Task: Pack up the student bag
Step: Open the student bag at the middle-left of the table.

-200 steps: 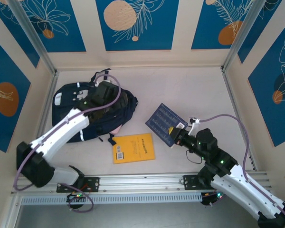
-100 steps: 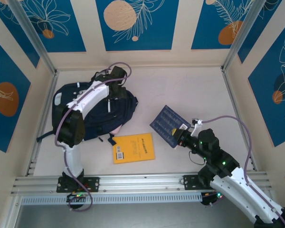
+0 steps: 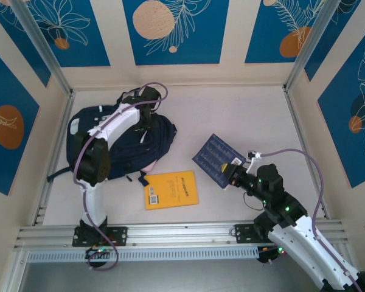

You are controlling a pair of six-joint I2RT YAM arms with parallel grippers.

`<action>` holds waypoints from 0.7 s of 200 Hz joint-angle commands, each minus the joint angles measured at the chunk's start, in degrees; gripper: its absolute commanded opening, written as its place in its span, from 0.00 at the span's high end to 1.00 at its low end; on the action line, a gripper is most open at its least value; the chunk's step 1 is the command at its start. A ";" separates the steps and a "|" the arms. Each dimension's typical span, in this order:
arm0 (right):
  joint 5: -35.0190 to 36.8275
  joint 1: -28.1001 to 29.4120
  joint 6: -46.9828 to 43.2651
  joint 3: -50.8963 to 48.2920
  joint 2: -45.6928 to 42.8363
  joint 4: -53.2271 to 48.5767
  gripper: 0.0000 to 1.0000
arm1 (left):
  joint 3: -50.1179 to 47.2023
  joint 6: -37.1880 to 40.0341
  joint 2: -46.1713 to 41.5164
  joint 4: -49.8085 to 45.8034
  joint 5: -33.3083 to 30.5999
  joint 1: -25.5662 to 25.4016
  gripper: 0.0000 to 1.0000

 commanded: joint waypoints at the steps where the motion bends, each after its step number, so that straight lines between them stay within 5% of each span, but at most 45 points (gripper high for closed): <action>1: -1.95 -0.30 -0.40 0.19 -0.70 3.79 1.00 | -0.17 4.79 -6.36 3.40 9.42 -0.64 1.00; 67: -2.56 -0.92 -2.72 4.81 -0.46 2.42 1.00 | -3.87 12.86 -22.03 7.59 21.78 -3.35 1.00; 140: -16.56 -1.22 4.54 3.44 10.90 17.78 0.99 | -6.28 16.08 -31.59 10.06 30.39 -3.35 1.00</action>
